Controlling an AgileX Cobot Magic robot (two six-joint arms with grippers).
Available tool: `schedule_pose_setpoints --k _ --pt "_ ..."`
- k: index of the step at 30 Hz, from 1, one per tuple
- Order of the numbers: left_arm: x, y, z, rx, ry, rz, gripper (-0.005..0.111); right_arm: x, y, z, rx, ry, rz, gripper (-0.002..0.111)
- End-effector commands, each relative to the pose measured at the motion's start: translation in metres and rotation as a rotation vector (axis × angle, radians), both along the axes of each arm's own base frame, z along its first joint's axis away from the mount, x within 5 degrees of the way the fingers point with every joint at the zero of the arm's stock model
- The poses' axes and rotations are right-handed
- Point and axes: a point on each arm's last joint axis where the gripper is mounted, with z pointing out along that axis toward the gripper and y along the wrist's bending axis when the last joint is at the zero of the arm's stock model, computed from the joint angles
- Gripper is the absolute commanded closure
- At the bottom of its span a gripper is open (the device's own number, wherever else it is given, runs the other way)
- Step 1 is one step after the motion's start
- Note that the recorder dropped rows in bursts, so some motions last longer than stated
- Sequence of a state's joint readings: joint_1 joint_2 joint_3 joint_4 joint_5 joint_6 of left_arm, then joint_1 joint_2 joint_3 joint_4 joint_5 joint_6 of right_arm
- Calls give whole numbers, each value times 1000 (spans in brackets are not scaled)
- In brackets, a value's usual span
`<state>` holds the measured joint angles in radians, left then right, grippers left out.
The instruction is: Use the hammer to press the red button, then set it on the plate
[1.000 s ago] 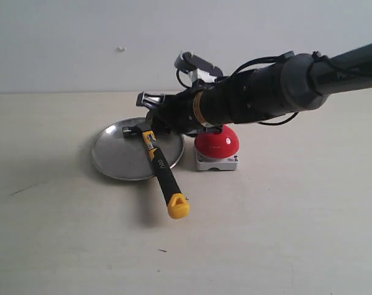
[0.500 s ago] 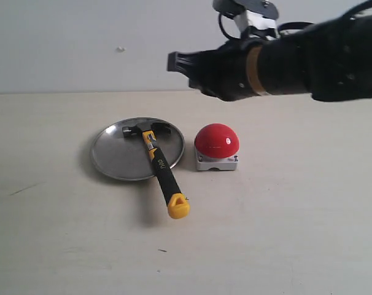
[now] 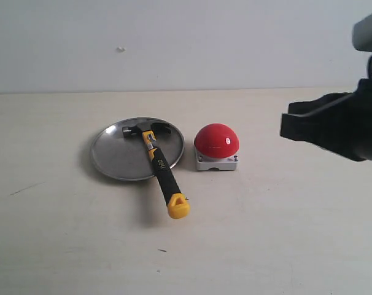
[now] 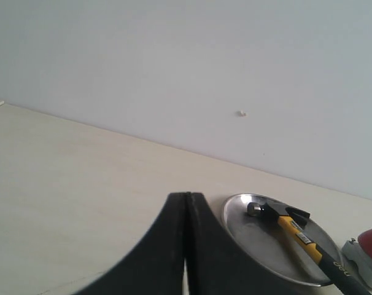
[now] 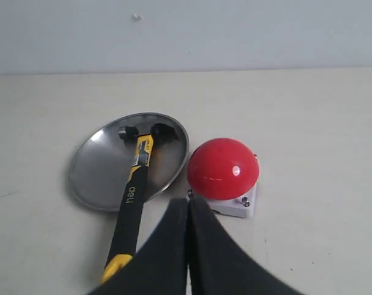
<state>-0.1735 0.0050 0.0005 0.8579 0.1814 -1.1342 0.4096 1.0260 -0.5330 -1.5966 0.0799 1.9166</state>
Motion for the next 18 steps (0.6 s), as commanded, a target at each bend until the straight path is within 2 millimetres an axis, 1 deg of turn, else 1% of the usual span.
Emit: schedule_pose_setpoints --k 1,2,6,10,12,14,16,17,18 --pt "0 0 0 1 -5 2 107 -21 -9 12 23 -84 6 108" --pt "0 0 0 1 -5 2 107 -27 -12 20 41 -121 5 108" --pt "0 0 0 1 -5 2 107 -38 -17 32 70 -186 4 108" --pt "0 0 0 1 -5 2 107 -41 -19 35 68 -204 -12 108" --pt "0 0 0 1 -4 3 107 -43 -18 37 39 -228 19 108" --pt "0 0 0 1 -4 3 107 -53 -16 43 0 -287 101 108" --pt "0 0 0 1 -3 5 107 -69 -16 50 -16 -361 178 108" --pt "0 0 0 1 -3 5 107 -78 -20 47 -34 -390 191 108" --pt "0 0 0 1 -3 5 107 -85 -27 42 -38 -409 160 108"
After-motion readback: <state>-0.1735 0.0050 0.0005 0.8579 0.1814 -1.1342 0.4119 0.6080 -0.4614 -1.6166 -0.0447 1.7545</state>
